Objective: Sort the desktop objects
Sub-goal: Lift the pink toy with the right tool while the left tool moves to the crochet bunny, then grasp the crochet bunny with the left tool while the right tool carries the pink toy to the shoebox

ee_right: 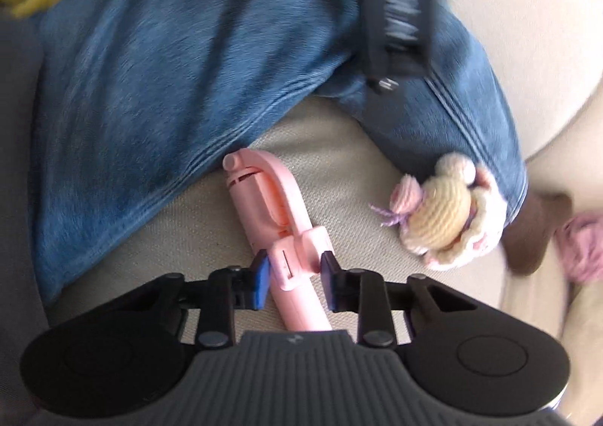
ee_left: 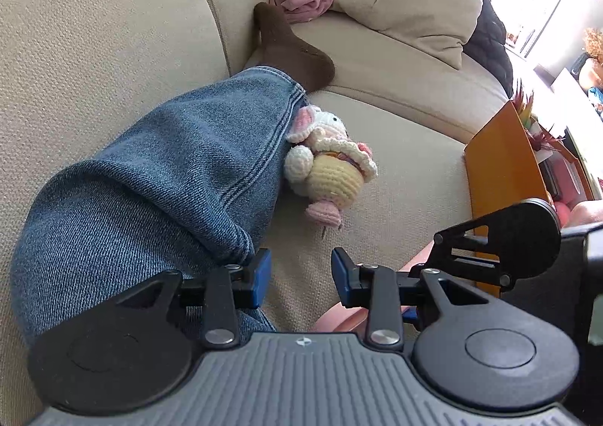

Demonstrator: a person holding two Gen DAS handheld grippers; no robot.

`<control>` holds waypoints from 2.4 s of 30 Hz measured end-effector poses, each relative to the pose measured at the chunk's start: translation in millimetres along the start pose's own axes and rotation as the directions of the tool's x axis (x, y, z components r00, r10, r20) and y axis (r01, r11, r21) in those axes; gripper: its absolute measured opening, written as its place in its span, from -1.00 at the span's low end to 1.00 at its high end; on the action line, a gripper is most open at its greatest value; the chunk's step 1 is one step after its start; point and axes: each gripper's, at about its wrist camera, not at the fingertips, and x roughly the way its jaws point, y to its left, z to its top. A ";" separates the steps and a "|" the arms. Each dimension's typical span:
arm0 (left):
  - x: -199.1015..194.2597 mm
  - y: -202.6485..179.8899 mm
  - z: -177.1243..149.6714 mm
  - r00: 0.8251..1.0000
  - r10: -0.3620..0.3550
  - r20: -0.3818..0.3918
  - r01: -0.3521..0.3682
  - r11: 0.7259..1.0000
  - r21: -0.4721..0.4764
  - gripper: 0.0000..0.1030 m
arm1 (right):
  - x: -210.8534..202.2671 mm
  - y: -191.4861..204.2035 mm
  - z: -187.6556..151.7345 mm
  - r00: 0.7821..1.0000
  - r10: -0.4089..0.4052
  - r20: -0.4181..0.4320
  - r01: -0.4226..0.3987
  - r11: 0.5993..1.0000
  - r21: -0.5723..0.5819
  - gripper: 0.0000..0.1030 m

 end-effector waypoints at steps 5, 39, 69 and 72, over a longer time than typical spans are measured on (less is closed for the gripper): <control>-0.4 -0.7 0.2 1.000 0.005 -0.003 -0.005 1.000 -0.003 -0.21 | -1.5 13.1 4.8 0.994 -0.110 0.002 0.110 0.989 -0.100 -0.67; 35.6 -55.7 46.8 0.996 0.025 0.091 -0.047 0.965 0.256 0.28 | -181.3 -24.1 -59.1 0.893 -0.431 -0.130 0.449 0.838 0.308 -0.89; 120.3 -102.9 40.9 0.946 0.315 0.072 -0.309 0.815 0.490 0.30 | -96.5 22.5 -174.4 0.977 0.190 -0.099 -0.110 0.841 0.529 -0.89; 122.5 -103.9 40.6 0.944 0.321 0.070 -0.313 0.812 0.494 0.31 | -93.9 23.3 -175.4 0.978 0.194 -0.083 -0.120 0.836 0.536 -0.88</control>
